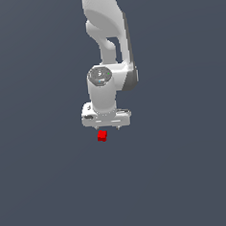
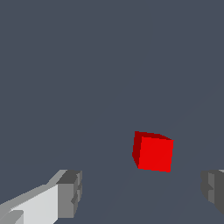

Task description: Pick up the red cube and move it to a goal position.

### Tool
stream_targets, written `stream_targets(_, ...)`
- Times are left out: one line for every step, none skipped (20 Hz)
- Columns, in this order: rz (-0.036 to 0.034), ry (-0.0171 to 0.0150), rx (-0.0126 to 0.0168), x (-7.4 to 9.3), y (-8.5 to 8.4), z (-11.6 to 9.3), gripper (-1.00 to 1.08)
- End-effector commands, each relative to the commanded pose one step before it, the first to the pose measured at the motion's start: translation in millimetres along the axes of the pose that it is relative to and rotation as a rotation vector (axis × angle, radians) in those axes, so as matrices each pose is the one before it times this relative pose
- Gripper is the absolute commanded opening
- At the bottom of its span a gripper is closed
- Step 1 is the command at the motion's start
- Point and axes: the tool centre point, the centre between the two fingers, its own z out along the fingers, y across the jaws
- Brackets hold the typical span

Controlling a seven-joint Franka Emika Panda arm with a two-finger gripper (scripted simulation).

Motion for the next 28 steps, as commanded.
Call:
stream_targets(0.029,-0.00078,0.00093,-2.32,9.08,22.59,1.0)
stream_targets(0.01154,0.00003,0.00057,-0.65,3.53,8.99,1.0)
stream_targets(0.01086,0.00002,0.00061,-0.55,3.3,8.48,1.0)
stream_targets(0.01017,0.00001,0.00065,-0.45,3.07,7.96,1.0)
stream_targets(0.00942,0.0,0.00068,-0.37,2.82,7.41,1.0)
stream_targets(0.00868,0.0,0.00066,-0.31,2.59,6.81,1.0)
stream_targets(0.00782,0.0,0.00062,-0.27,2.32,6.17,1.0)
stream_targets(0.00699,0.0,0.00057,-0.23,2.08,5.5,1.0)
stream_targets(0.00612,-0.00001,0.00051,-0.19,1.81,4.83,1.0)
stream_targets(0.00528,-0.00001,0.00046,-0.15,1.56,4.17,1.0)
stream_targets(0.00446,-0.00001,0.00041,-0.11,1.31,3.52,1.0)
stream_targets(0.00363,-0.00001,0.00037,-0.06,1.06,2.87,1.0)
stream_targets(0.00274,-0.00001,0.00033,-0.01,0.76,2.23,1.0)
stream_targets(0.00199,-0.00002,0.0003,0.04,0.55,1.6,1.0)
stream_targets(0.00117,-0.00002,0.00026,0.1,0.29,0.96,1.0)
stream_targets(0.00043,-0.00003,0.00024,0.15,0.08,0.33,1.0)
stream_targets(-0.00044,-0.00003,0.0002,0.2,-0.21,-0.3,1.0)
stream_targets(-0.00119,-0.00003,0.00014,0.25,-0.42,-0.93,1.0)
stream_targets(-0.00119,-0.00002,0.00007,0.18,-0.41,-0.92,1.0)
stream_targets(-0.00049,-0.00001,0.00002,0.06,-0.18,-0.33,1.0)
stream_targets(0.0,0.0,0.0,0.0,0.0,0.0,-1.0)
stream_targets(0.0,0.0,0.0,0.0,0.0,0.0,-1.0)
stream_targets(0.0,0.0,0.0,0.0,0.0,0.0,-1.0)
stream_targets(0.0,0.0,0.0,0.0,0.0,0.0,-1.0)
stream_targets(0.0,0.0,0.0,0.0,0.0,0.0,-1.0)
stream_targets(0.0,0.0,0.0,0.0,0.0,0.0,-1.0)
stream_targets(0.0,0.0,0.0,0.0,0.0,0.0,-1.0)
stream_targets(0.0,0.0,0.0,0.0,0.0,0.0,-1.0)
